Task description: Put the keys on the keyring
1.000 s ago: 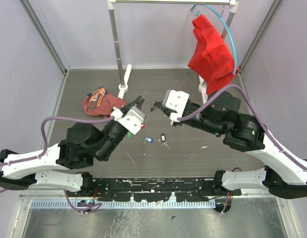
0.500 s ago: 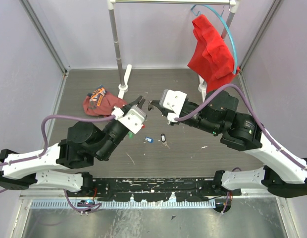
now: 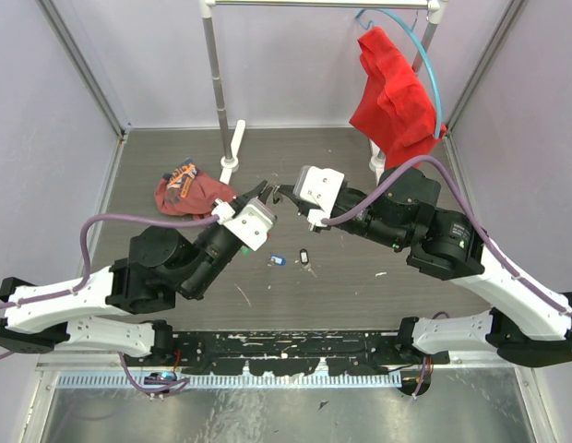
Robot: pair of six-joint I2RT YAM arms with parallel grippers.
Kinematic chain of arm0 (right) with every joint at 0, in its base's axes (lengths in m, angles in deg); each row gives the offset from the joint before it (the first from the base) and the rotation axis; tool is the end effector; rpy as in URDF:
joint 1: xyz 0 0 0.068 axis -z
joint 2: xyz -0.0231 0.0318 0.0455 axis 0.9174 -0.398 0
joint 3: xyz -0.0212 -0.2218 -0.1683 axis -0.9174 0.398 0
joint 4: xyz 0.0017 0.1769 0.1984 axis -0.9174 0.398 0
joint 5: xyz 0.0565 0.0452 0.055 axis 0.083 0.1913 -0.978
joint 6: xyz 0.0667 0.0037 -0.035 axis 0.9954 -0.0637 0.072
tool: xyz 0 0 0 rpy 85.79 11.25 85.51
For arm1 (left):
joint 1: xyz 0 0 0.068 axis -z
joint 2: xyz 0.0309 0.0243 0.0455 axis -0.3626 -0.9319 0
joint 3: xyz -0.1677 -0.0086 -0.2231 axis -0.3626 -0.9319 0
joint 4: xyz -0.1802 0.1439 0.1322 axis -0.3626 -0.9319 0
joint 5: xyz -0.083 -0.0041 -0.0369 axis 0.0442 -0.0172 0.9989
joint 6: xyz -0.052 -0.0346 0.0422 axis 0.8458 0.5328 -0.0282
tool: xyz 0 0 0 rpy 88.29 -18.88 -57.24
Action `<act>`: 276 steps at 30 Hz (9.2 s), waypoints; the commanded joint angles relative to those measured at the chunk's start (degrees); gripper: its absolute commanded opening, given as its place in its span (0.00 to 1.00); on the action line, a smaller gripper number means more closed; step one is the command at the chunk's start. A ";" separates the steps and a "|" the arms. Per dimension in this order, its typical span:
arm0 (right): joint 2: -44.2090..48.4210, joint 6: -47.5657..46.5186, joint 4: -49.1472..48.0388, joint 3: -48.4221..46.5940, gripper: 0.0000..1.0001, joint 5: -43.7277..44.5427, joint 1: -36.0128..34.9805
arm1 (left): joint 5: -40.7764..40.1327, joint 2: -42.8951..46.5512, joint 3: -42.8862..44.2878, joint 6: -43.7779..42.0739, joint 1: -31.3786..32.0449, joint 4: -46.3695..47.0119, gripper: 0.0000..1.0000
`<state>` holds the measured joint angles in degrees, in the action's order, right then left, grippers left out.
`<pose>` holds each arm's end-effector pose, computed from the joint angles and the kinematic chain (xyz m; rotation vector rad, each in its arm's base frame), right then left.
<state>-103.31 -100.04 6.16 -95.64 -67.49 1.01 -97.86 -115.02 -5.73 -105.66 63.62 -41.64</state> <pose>0.0978 0.2088 0.5290 -1.2014 1.0830 0.4126 0.0642 -0.2194 0.4989 0.7530 1.1669 -0.1935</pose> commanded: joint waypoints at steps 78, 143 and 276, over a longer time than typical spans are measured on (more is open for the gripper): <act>1.77 7.51 15.89 -7.19 0.10 -3.45 -0.38 | 28.19 0.18 4.40 9.76 -0.15 -19.61 0.00; 4.67 76.27 -1.88 16.98 0.46 -1.69 17.15 | 38.57 4.23 -15.55 52.27 -25.06 -8.61 0.00; 38.28 47.16 -0.27 46.79 1.00 8.39 38.40 | 29.87 13.00 -20.35 70.10 -48.41 -51.62 0.98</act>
<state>-65.63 -52.05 7.93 -48.49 -58.51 39.35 -64.79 -107.04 -21.93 -36.98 15.36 -95.84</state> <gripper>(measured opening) 0.999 0.982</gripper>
